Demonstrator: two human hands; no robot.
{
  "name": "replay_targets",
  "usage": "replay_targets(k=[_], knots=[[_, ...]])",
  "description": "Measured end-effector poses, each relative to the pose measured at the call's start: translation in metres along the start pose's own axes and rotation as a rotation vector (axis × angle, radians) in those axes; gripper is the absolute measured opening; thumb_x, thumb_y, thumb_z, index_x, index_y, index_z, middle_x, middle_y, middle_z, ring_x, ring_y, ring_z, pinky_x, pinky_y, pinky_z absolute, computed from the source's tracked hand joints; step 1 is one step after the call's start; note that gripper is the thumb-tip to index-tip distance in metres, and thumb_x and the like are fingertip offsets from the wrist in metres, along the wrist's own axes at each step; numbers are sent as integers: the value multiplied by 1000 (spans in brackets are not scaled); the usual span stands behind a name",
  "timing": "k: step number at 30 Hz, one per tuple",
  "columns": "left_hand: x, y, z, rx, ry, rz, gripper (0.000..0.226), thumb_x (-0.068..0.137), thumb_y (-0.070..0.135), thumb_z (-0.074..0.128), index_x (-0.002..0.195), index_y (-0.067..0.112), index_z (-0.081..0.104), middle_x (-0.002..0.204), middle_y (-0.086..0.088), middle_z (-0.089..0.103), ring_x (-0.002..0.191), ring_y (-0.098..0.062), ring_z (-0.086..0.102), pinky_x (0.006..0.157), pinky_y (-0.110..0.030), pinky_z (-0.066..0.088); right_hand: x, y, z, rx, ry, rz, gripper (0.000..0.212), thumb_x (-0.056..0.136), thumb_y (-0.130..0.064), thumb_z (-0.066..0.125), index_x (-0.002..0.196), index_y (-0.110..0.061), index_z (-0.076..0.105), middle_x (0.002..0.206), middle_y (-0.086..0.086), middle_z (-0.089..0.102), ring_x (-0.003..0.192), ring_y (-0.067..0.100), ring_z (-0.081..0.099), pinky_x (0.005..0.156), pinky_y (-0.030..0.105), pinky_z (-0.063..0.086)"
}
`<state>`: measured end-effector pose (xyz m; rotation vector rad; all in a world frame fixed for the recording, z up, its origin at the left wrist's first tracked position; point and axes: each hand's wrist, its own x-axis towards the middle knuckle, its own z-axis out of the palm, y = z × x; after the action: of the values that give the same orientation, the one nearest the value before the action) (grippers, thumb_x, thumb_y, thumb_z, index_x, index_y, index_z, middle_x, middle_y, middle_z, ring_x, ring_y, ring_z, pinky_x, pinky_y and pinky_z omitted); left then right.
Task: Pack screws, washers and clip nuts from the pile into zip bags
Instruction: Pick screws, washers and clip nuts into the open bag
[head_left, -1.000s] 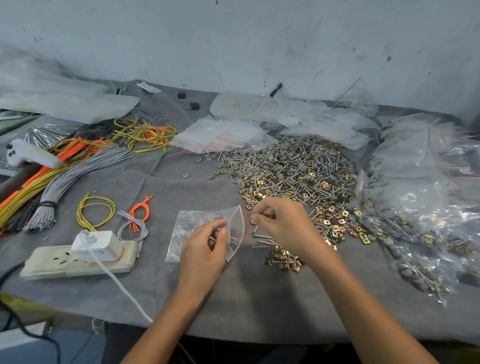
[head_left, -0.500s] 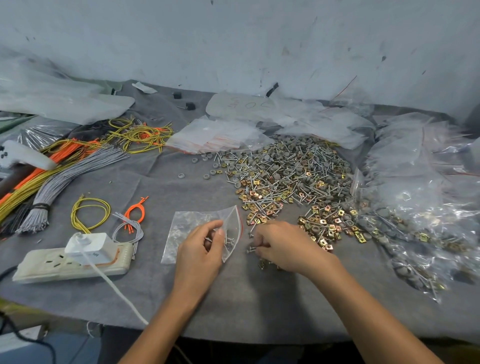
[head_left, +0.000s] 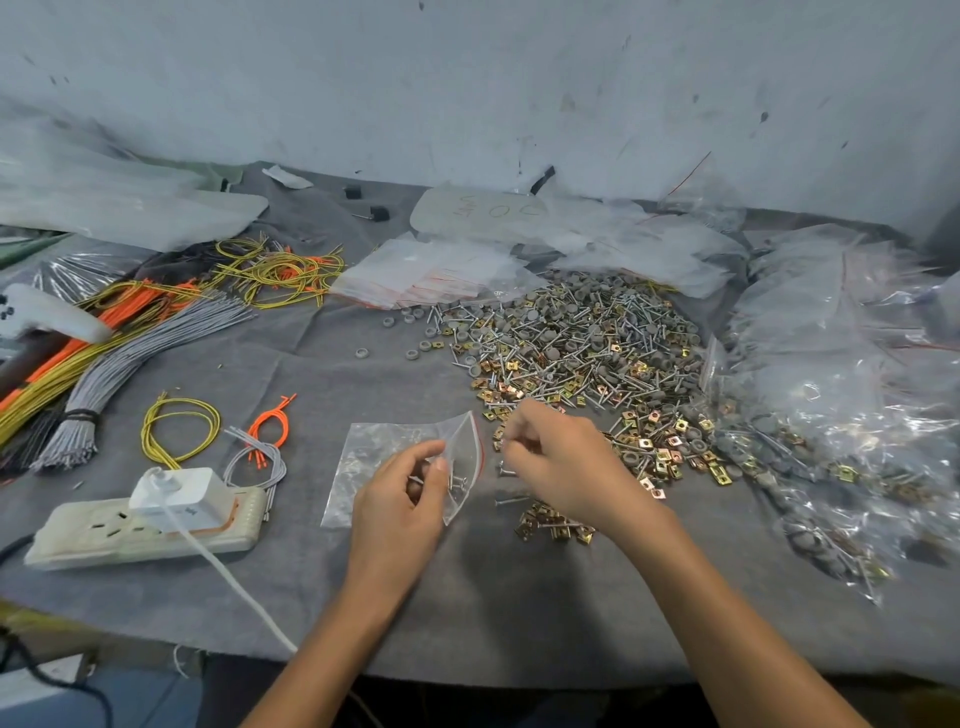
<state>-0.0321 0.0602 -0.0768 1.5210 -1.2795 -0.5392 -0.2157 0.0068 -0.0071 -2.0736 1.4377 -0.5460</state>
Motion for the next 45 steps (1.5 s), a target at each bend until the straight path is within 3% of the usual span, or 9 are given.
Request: replay_targets(k=[3, 7, 10, 13, 19, 25, 31, 40, 45], knots=[[0, 0, 0, 2, 14, 7, 18, 95, 20, 65, 112, 24, 72, 79, 7, 68, 64, -11, 61, 66, -27, 51, 3, -13, 13, -55, 28, -21, 9, 92, -34, 59, 88, -26, 61, 71, -10, 63, 71, 9, 56, 63, 30, 39], [-1, 1, 1, -24, 58, 8, 22, 90, 13, 71, 106, 28, 73, 75, 8, 67, 65, -7, 60, 62, -10, 44, 9, -26, 40, -318, 114, -121, 18, 93, -34, 55, 91, -19, 65, 90, 2, 70, 88, 30, 64, 68, 34, 41], [-1, 1, 2, -64, 74, 8, 32, 86, 6, 73, 101, 35, 70, 71, 6, 66, 61, -6, 59, 62, -10, 46, 14, -30, 54, -449, 137, -148, 21, 96, -32, 54, 100, -14, 64, 98, 9, 71, 94, 36, 66, 66, 34, 33], [0, -2, 2, -80, 84, 6, 34, 85, 6, 73, 97, 38, 69, 74, 8, 66, 59, -6, 58, 60, -11, 46, 13, -28, 60, -506, 106, -122, 22, 100, -31, 52, 108, -16, 65, 102, 9, 72, 97, 36, 68, 66, 35, 35], [1, -4, 0, -69, 78, 21, 28, 85, 7, 74, 97, 33, 70, 75, 10, 66, 61, -8, 59, 61, -11, 47, -10, -20, 42, -277, -11, -158, 30, 98, -46, 49, 118, -30, 66, 104, 0, 73, 100, 30, 65, 78, 40, 53], [-1, -2, 1, -109, 51, 8, 23, 87, 6, 73, 97, 27, 72, 70, 5, 64, 60, -6, 54, 61, -12, 45, -24, 23, -14, -204, 37, -40, 12, 96, -38, 60, 102, -30, 68, 76, -17, 63, 79, 10, 61, 74, 34, 51], [-1, 1, 2, -106, 44, 5, 21, 87, 6, 73, 98, 24, 73, 71, 4, 64, 61, -5, 54, 61, -11, 45, -30, 79, -58, -458, 87, 119, 7, 96, -30, 60, 94, -34, 66, 95, -16, 56, 92, 10, 59, 72, 32, 49], [-1, -4, 2, -100, 38, -24, 22, 87, 9, 73, 98, 29, 72, 74, 11, 63, 62, -6, 55, 61, -13, 46, -26, 92, -62, -512, -13, 169, 12, 96, -40, 60, 107, -39, 65, 106, -13, 54, 103, 13, 59, 81, 39, 54], [-1, -3, 2, -107, 39, -26, 22, 88, 9, 73, 97, 29, 72, 74, 9, 64, 61, -7, 55, 60, -14, 46, -19, 92, -57, -546, 16, 151, 12, 97, -46, 57, 104, -38, 61, 103, -13, 53, 94, 13, 55, 71, 33, 47]])
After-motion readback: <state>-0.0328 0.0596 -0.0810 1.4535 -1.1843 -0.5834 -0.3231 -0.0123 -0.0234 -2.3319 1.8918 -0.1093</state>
